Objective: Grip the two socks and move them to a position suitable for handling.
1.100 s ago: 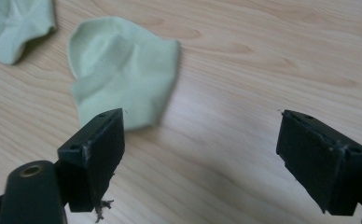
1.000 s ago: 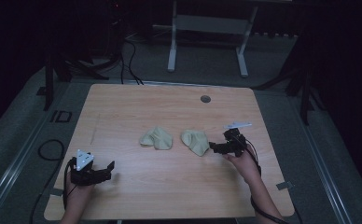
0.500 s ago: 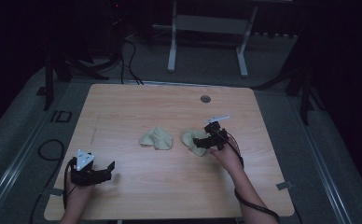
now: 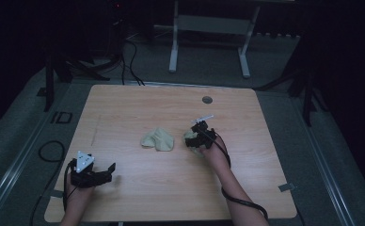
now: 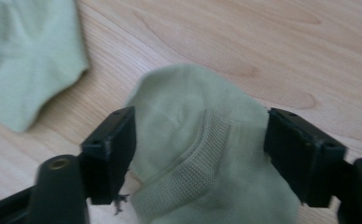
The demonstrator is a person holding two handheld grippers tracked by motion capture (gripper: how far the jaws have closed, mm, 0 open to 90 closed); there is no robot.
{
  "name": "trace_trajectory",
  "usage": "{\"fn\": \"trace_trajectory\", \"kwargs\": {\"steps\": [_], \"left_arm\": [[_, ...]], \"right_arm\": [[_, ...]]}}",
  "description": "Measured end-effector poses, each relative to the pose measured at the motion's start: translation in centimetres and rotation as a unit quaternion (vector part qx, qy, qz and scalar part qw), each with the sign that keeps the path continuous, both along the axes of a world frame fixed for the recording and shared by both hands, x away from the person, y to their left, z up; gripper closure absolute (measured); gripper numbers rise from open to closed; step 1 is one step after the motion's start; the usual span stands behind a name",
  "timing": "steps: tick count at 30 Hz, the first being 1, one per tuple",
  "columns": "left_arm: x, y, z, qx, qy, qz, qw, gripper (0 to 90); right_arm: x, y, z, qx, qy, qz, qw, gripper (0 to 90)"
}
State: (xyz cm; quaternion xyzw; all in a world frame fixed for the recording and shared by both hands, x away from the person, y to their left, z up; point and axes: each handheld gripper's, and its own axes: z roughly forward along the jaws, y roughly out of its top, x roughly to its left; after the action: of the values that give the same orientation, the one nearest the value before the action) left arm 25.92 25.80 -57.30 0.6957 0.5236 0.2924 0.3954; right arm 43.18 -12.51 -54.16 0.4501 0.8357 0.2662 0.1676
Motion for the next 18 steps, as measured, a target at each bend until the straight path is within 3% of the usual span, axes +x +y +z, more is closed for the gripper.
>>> {"fn": "trace_trajectory", "kwargs": {"steps": [3,5,7,8,9,12,18], "left_arm": [[0.03,0.00,-0.02,0.000,0.001,-0.001,1.0000,1.6],[0.05,-0.02,-0.05,0.000,0.003,-0.002,1.0000,1.6],[0.07,-0.05,-0.09,0.001,0.003,-0.003,1.0000,1.6],[0.08,-0.08,-0.10,0.001,0.004,-0.004,1.0000,1.6],[0.08,-0.12,-0.11,0.002,0.004,-0.004,1.0000,1.6],[0.07,-0.17,-0.09,0.001,0.004,-0.005,1.0000,1.6],[0.17,-0.20,-0.18,0.002,0.009,-0.007,0.9999,1.6]], "right_arm": [[0.03,0.28,-0.76,-0.018,0.003,-0.005,0.9998,33.5],[-0.19,0.32,-0.93,-0.010,-0.004,-0.011,0.9999,37.7],[-0.37,0.37,-0.87,-0.008,-0.007,-0.012,0.9999,48.8],[-0.41,0.51,-0.73,-0.013,-0.007,-0.007,0.9999,60.7],[-0.41,0.51,-0.73,-0.013,-0.007,-0.007,0.9999,60.7],[-0.44,0.76,-0.59,-0.025,-0.007,-0.004,0.9996,76.9],[-0.23,0.72,-0.19,-0.025,0.001,-0.002,0.9997,81.0]]}}
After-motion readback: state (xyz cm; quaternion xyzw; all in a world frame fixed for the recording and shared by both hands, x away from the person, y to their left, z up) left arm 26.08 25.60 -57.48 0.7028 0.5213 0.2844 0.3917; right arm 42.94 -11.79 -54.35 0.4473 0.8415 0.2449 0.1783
